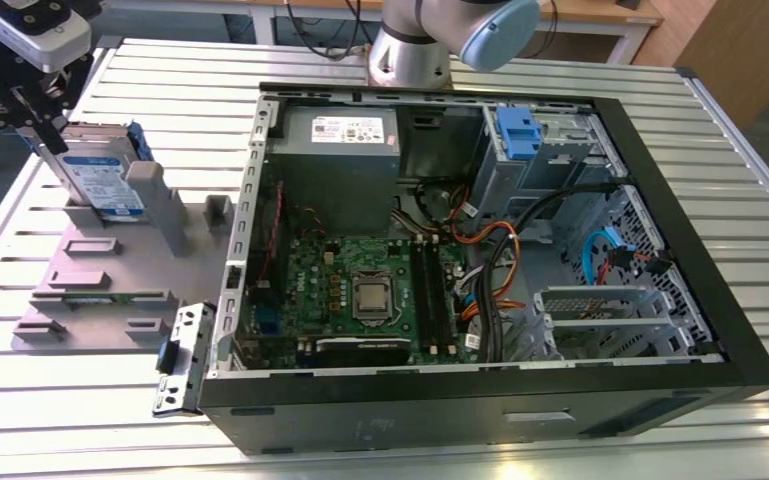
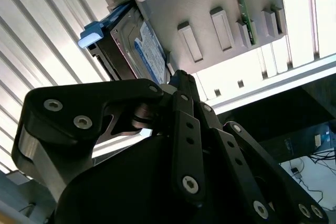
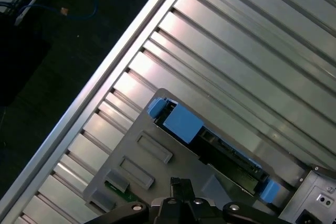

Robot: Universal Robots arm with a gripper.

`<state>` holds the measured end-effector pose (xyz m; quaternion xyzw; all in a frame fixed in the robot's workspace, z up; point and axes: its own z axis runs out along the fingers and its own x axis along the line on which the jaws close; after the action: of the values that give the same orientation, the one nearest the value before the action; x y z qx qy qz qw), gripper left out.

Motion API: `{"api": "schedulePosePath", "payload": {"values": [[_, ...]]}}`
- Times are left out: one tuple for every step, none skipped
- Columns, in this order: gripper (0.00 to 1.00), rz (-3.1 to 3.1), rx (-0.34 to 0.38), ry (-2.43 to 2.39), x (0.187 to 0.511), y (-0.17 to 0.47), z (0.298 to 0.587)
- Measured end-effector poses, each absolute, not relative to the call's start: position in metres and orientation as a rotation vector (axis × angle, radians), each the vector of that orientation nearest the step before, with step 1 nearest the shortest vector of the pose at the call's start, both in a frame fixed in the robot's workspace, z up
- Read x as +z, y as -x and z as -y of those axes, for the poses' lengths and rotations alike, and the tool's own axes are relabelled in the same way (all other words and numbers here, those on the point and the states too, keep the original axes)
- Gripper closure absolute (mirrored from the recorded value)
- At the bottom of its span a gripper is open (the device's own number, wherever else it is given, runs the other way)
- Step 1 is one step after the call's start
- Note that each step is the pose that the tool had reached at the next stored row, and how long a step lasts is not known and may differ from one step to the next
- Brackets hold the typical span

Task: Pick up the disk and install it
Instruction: 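Pick up the disk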

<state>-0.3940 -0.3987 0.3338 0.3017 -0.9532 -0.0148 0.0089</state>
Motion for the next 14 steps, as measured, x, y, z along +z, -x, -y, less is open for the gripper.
{"api": "schedulePosePath", "payload": {"values": [[0.89,2.977,-0.046,-0.946,0.3338,0.3940,0.3987],[0.89,2.976,-0.046,-0.949,0.3338,0.3940,0.3987],[0.89,2.975,-0.046,-0.952,0.3338,0.3940,0.3987],[0.89,2.974,-0.046,-0.955,0.3338,0.3940,0.3987],[0.89,2.973,-0.046,-0.958,0.3338,0.3940,0.3987],[0.89,2.972,-0.046,-0.961,0.3338,0.3940,0.3987],[0.89,2.971,-0.046,-0.964,0.3338,0.3940,0.3987],[0.89,2.970,-0.046,-0.967,0.3338,0.3940,0.3987],[0.89,2.969,-0.046,-0.970,0.3338,0.3940,0.3987],[0.89,2.968,-0.046,-0.973,0.3338,0.3940,0.3987],[0.89,2.967,-0.046,-0.976,0.3338,0.3940,0.3987],[0.89,2.966,-0.046,-0.979,0.3338,0.3940,0.3987],[0.89,2.965,-0.046,-0.982,0.3338,0.3940,0.3987],[0.89,2.964,-0.046,-0.985,0.3338,0.3940,0.3987]]}}
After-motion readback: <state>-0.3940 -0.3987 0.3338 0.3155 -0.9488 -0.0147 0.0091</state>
